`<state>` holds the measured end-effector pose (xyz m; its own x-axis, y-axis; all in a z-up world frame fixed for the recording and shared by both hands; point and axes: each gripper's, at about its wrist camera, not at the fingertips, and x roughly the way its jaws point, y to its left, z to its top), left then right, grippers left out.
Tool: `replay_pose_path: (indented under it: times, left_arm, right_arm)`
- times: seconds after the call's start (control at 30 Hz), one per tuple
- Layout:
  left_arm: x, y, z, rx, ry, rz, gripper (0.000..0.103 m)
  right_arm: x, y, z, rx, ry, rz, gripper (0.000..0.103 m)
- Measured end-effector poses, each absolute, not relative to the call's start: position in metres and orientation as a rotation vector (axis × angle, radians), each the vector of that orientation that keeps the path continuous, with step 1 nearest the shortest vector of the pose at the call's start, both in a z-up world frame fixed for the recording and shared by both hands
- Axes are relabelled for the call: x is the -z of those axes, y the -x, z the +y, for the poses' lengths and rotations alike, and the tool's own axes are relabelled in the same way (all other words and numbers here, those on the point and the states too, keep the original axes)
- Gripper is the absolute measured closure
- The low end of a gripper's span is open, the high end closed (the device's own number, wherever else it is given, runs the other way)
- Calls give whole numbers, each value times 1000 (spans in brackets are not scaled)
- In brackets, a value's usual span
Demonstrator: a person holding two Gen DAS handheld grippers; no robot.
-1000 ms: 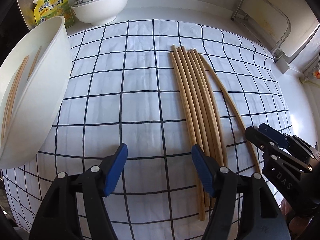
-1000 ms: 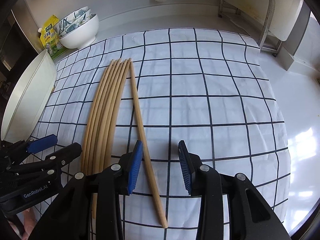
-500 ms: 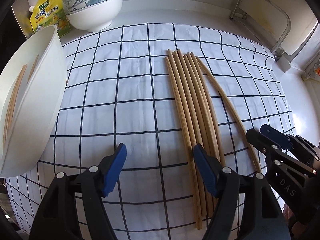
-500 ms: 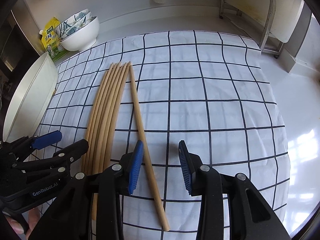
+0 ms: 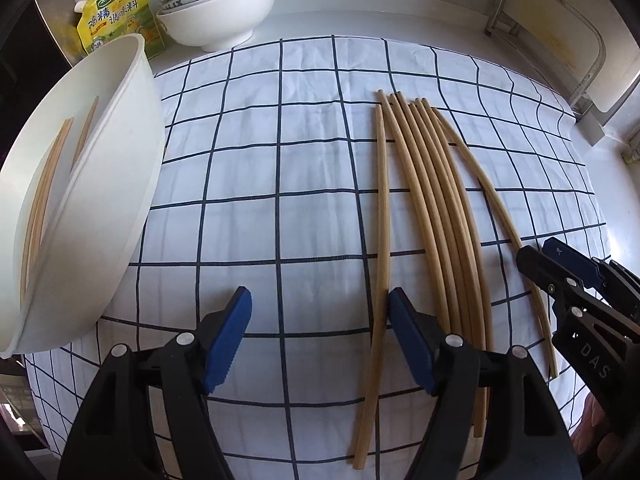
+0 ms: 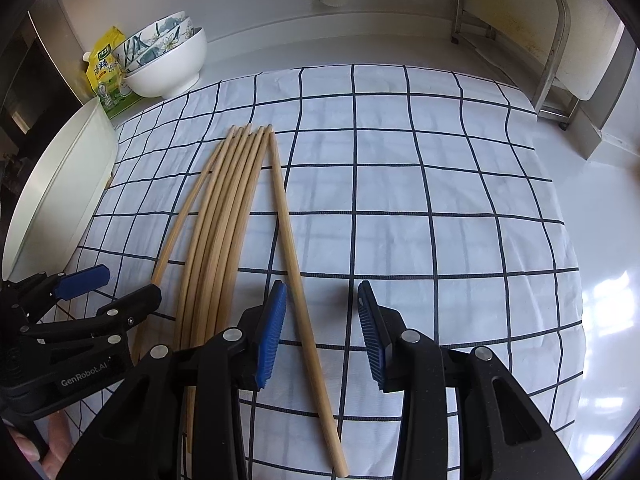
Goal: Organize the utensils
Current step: 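Close the left tool on the separated wooden chopstick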
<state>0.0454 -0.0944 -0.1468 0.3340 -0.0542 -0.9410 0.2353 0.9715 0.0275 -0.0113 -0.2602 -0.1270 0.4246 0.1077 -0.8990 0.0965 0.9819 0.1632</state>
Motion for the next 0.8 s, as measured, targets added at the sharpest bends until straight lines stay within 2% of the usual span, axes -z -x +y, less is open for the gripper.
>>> replay_pose_path:
  times: [0.27, 0.33, 0.4, 0.43, 0.5, 0.53, 0.6, 0.63, 0.67, 0.8]
  left_arm:
    - [147, -58, -107, 188, -191, 1201, 32]
    - [147, -60, -108, 197, -183, 1201, 38]
    - [145, -57, -111, 207, -177, 1200, 50]
    - [144, -56, -114, 210, -182, 1195, 52]
    - [143, -57, -119, 220, -192, 1189, 65]
    - [143, -57, -125, 224, -198, 1186, 68]
    - [142, -58, -129, 231, -203, 1185, 85]
    - [141, -58, -132, 231, -207, 1186, 89]
    - [142, -59, -133, 240, -201, 1192, 96]
    - [142, -59, -135, 250, -192, 1209, 96]
  right_arm:
    - [130, 5, -246, 8, -59, 1105, 67]
    - [130, 5, -245, 6, -49, 1094, 67]
    - [130, 6, -247, 3, -58, 1087, 67]
    - [130, 6, -247, 0, -55, 1085, 67]
    - [130, 7, -245, -12, -49, 1082, 72]
    - [130, 7, -243, -20, -45, 1081, 77]
    - [129, 6, -240, -30, -40, 1082, 85]
    - [129, 6, -240, -33, -38, 1084, 94]
    - [129, 5, -240, -36, -41, 1088, 97]
    - [129, 4, -246, -49, -95, 1107, 97]
